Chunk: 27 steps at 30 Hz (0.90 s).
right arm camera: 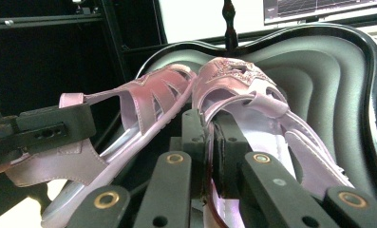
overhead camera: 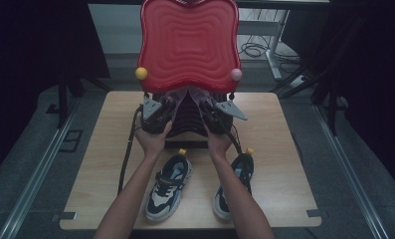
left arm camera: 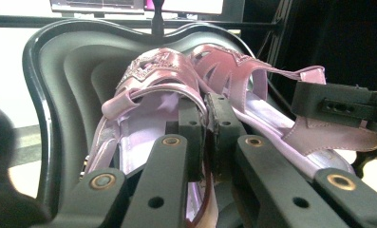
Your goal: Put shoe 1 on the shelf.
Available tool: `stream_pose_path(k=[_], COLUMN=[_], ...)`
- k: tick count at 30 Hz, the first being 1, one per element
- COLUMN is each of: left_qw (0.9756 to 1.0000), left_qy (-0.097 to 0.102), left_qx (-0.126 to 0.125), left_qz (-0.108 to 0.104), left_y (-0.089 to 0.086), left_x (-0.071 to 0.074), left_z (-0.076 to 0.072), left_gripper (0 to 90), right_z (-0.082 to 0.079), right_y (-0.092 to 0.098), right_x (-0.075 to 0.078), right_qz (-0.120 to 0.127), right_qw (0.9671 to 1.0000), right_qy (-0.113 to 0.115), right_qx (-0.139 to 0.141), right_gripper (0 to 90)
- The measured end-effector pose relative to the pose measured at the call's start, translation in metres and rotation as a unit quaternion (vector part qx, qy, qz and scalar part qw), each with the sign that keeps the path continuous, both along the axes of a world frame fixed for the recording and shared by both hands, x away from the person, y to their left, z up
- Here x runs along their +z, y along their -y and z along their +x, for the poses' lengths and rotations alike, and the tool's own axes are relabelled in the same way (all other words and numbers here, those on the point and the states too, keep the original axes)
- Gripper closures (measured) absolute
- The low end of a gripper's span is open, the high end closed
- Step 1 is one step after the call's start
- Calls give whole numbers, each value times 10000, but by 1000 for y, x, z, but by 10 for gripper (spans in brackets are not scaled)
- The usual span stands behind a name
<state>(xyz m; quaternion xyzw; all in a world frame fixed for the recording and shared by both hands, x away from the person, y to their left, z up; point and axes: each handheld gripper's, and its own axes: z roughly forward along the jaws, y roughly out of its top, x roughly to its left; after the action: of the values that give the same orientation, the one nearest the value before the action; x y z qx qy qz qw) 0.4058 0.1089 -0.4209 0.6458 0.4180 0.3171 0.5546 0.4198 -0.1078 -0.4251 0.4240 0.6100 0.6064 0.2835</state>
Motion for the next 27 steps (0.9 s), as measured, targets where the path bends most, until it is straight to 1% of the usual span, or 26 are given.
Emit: stream_pose_path(k=[3, 5, 6, 7, 8, 9, 10, 12, 14, 19, 20, 22, 23, 24, 25, 26, 27], left_qw=[10000, 9998, 9998, 9998, 9998, 9998, 9997, 9997, 9996, 9995, 9994, 9990, 9988, 9986, 9986, 9982, 9980], left_qy=[1, -15, -38, -38, -68, -68, -104, -127, -147, -180, -197, -239, -248, -240, -240, -247, -256], left_qx=[-35, -87, -114, -114, -148, -148, -167, -188, -211, -256, -279, -369, -417, -477, -477, -549, -584], left_qz=[82, 166, 153, 153, 142, 142, 141, 122, 100, 104, 74, 17, 1, 20, 20, -21, -58], left_y=[3, 6, 8, 8, 10, 10, 10, 11, 11, 12, 12, 11, 11, 11, 11, 11, 10], left_x=[-6, -11, -14, -14, -17, -17, -19, -22, -23, -24, -24, -24, -23, -23, -23, -22, -22], left_z=[1, 0, 0, 0, 0, 0, 0, 0, 0, 1, 1, 2, 1, 1, 1, 0, 0], left_gripper=[861, 861, 860, 860, 859, 857, 855, 854, 849, 834, 831, 806, 759, 739, 719, 684, 684], right_z=[2, 2, 1, 1, 1, 1, 2, 2, 2, 2, 2, 1, 1, 0, 0, 0, 0], right_y=[-3, -2, -2, -2, -2, -2, -3, -3, -5, -5, -5, -4, -3, -3, -3, -3, -3], right_x=[-5, -8, -10, -10, -12, -12, -16, -17, -19, -19, -19, -18, -18, -18, -18, -18, -18], right_qz=[-132, -156, -220, -220, -258, -258, -267, -299, -365, -368, -350, -343, -331, -321, -321, -315, -315], right_qw=[9999, 9998, 9997, 9997, 9994, 9994, 9991, 9989, 9982, 9977, 9977, 9972, 9965, 9965, 9965, 9958, 9958], right_qy=[-52, -84, -107, -107, -202, -202, -292, -318, -409, -482, -501, -555, -618, -622, -622, -674, -674], right_qx=[-12, 4, 28, 28, 85, 85, 142, 152, 231, 293, 308, 372, 446, 446, 446, 525, 525], right_gripper=[849, 847, 846, 846, 844, 844, 842, 840, 836, 814, 805, 776, 754, 745, 745, 711, 711])
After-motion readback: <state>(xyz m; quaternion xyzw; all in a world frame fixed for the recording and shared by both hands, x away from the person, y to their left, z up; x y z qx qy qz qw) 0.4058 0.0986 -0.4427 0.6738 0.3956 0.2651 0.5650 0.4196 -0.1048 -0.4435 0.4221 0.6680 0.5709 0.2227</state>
